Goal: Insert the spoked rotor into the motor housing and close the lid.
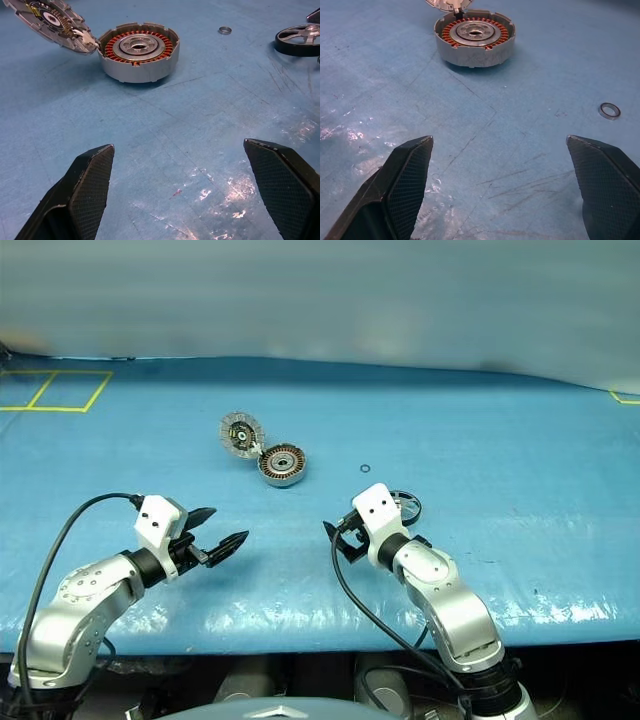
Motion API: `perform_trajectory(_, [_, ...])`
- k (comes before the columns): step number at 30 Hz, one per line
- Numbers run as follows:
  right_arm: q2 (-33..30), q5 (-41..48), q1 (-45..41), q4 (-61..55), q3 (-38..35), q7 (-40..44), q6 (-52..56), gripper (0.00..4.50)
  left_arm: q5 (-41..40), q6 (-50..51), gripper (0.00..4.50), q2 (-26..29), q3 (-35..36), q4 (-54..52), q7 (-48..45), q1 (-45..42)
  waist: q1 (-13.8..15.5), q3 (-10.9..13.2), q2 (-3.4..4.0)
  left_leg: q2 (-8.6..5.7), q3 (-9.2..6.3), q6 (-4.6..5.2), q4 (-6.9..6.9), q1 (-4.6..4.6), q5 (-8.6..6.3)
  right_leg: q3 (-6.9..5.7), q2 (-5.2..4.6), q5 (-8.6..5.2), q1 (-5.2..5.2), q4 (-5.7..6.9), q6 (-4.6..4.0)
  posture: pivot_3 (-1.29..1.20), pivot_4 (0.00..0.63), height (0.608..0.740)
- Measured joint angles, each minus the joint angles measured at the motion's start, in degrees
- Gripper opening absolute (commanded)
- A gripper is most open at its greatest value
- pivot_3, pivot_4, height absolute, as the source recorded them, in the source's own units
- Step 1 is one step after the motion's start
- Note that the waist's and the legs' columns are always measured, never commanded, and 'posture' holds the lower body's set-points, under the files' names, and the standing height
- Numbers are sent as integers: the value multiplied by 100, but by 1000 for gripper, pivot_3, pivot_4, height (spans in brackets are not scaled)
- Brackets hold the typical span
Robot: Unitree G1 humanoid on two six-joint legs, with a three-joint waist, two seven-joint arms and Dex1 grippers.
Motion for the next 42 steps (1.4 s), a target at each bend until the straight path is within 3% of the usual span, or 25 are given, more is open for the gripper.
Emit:
perform_trajectory(34, [-50,-68,-176,51,83,227,-72,4493,211,-130,4495,-31,0,23,120,22,2,0,0,0,1,0,0,0,0,0,-1,0,0,0,0,0,150,740])
perform_trajectory(37, [-363,-145,-384,111,298,475,-81,4493,212,-160,4495,-43,-4,23,128,24,-3,0,1,-1,3,0,0,2,0,1,-2,0,2,-1,0,0,150,740])
perform_trajectory(42, [-1255,-373,-1499,640,959,1504,-217,4493,551,-661,4495,-187,-134,73,258,43,-23,2,2,0,5,1,4,4,1,1,-1,4,3,-1,-4,0,150,740])
